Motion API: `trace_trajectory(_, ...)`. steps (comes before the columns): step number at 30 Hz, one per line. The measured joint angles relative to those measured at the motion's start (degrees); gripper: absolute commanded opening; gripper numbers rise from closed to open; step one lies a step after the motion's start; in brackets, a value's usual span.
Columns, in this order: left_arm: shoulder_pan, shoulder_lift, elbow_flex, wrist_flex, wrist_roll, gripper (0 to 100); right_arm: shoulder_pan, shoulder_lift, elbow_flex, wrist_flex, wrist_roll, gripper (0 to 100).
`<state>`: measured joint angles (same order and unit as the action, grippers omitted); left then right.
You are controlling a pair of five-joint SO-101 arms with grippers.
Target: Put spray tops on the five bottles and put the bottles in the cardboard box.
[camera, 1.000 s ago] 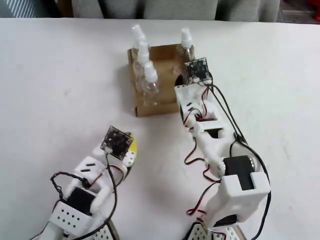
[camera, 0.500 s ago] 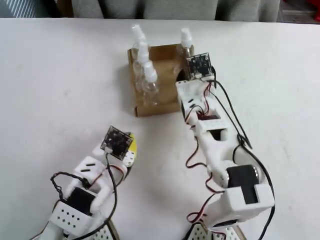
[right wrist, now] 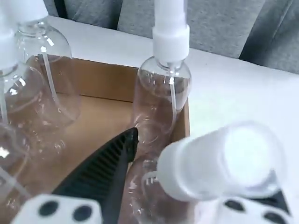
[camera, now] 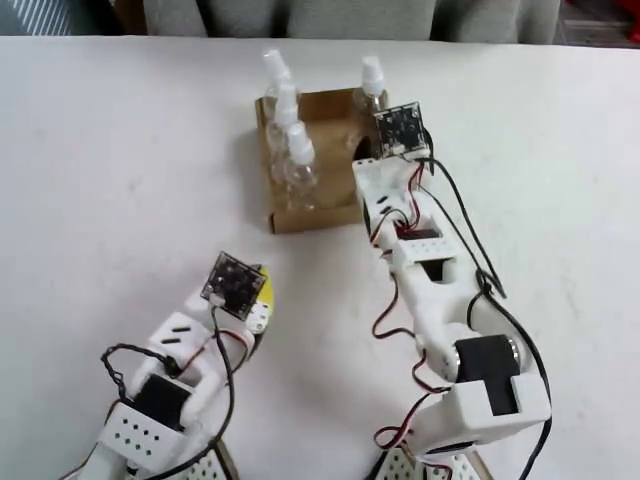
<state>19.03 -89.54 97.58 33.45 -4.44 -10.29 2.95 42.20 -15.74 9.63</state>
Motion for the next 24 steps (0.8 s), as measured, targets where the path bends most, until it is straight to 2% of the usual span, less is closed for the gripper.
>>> trace_trajectory(8,0.00,0.00,0.00,0.00,0.00,2,0.00,-0.44,0.00,0.00,0.00,27.2)
trace_trajectory(17,0.00,0.00,0.00,0.00,0.00,2,0.00,-7.91,-0.35,8.44,0.00,27.2)
trace_trajectory(24,-0.26,0.00,0.00,0.00,0.00,2,0.00,-8.26,-1.76,10.64,0.00,27.2)
